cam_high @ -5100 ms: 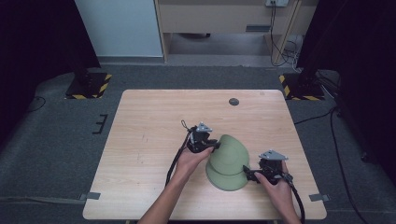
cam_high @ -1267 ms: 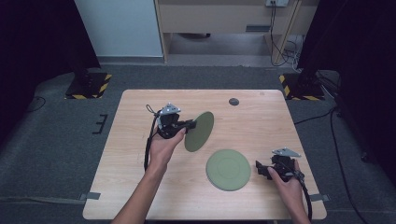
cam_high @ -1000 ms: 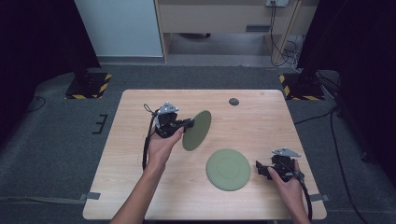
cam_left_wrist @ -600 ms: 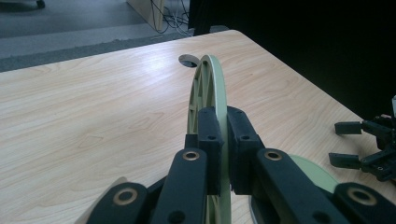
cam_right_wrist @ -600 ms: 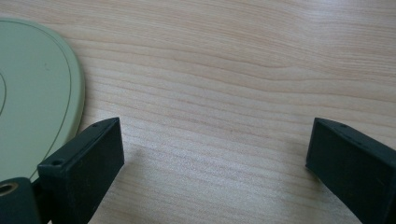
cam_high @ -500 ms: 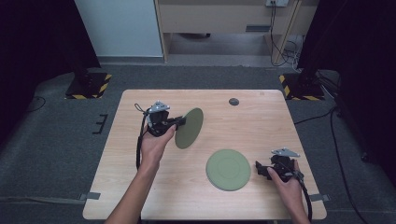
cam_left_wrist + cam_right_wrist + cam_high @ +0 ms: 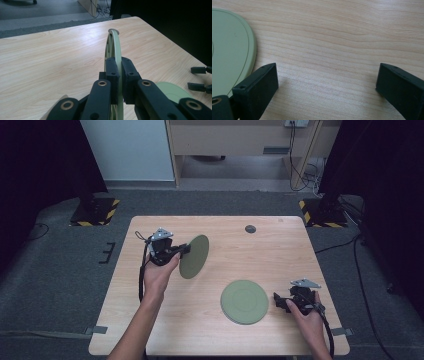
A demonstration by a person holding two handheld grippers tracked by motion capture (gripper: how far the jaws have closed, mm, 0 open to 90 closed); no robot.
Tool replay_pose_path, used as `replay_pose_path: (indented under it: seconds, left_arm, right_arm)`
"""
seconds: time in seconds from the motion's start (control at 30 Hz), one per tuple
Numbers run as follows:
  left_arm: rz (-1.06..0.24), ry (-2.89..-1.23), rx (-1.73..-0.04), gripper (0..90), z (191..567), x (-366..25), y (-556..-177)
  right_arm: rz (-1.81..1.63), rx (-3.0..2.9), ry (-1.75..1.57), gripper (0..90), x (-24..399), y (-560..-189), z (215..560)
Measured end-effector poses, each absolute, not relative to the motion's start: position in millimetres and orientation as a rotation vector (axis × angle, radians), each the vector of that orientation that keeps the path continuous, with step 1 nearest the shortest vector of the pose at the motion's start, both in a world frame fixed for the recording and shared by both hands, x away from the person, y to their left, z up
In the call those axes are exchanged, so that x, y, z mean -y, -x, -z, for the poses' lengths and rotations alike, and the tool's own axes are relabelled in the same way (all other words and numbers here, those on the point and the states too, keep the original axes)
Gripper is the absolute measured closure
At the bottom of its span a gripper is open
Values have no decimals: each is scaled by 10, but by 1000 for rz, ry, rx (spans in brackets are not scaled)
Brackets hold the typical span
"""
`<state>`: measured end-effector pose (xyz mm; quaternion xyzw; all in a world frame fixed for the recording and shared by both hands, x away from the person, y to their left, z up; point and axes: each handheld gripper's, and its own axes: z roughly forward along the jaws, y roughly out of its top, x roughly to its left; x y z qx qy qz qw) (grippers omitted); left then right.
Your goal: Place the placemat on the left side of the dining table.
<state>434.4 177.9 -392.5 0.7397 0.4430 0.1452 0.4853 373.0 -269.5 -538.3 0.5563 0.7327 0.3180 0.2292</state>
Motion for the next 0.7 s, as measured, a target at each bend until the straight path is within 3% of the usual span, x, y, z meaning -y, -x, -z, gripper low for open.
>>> replay_pose_path:
  seconds: [0.7]
  left_arm:
    - [-390, -1768, -1137, 854, 3910, -2054, -4332]
  right_arm:
    - [-857, -2020, -1527, 40, 2683, -3734, 5387]
